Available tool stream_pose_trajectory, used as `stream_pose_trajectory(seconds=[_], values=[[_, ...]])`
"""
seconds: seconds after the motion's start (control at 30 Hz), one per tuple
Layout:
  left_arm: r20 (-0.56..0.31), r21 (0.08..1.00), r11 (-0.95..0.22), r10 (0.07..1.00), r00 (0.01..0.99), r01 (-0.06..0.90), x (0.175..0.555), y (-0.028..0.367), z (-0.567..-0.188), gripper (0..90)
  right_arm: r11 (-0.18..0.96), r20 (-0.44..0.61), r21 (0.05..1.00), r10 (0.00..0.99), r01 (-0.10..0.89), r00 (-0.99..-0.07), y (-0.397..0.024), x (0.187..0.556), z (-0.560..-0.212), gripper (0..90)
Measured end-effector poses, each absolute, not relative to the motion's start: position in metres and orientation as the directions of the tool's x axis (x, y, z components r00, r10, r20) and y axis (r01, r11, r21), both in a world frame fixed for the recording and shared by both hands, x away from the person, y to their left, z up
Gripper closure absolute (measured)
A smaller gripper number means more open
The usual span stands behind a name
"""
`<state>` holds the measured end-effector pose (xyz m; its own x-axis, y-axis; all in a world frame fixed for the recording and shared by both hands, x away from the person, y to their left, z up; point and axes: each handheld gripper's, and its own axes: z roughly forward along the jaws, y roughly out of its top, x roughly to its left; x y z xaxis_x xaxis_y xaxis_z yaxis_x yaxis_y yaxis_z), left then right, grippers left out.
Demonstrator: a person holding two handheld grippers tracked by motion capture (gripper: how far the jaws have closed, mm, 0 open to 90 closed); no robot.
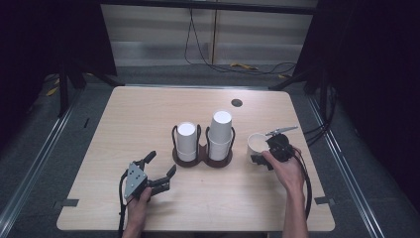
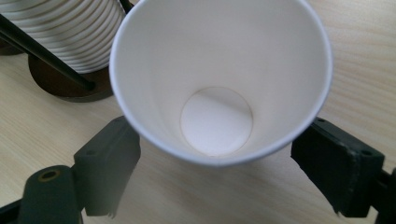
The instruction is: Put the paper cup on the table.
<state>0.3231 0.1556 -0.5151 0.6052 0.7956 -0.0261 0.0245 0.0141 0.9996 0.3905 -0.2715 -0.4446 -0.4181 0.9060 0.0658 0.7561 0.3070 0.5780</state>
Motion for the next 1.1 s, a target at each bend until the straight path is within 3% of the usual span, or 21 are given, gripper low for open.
stream_pose_trajectory(seconds=[0.5, 0.93, 1.1], values=[[-0.02, 1.0, 0.008, 0.791, 0.611, 0.022, 0.323, 0.156, -0.515, 15.5, 0.193, 0.043, 0.728, 0.945, 0.658, -0.325, -0.268, 0.348, -0.456, 13.8], [-0.022, 1.0, 0.009, 0.794, 0.607, 0.024, 0.323, 0.155, -0.515, 15.3, 0.167, 0.018, 0.83, 0.946, 0.532, -0.324, -0.253, 0.316, -0.466, 13.8], [-0.021, 1.0, 0.009, 0.796, 0.605, 0.022, 0.323, 0.155, -0.515, 15.3, 0.123, 0.06, 0.857, 0.941, 0.5, -0.334, -0.247, 0.306, -0.474, 13.7]])
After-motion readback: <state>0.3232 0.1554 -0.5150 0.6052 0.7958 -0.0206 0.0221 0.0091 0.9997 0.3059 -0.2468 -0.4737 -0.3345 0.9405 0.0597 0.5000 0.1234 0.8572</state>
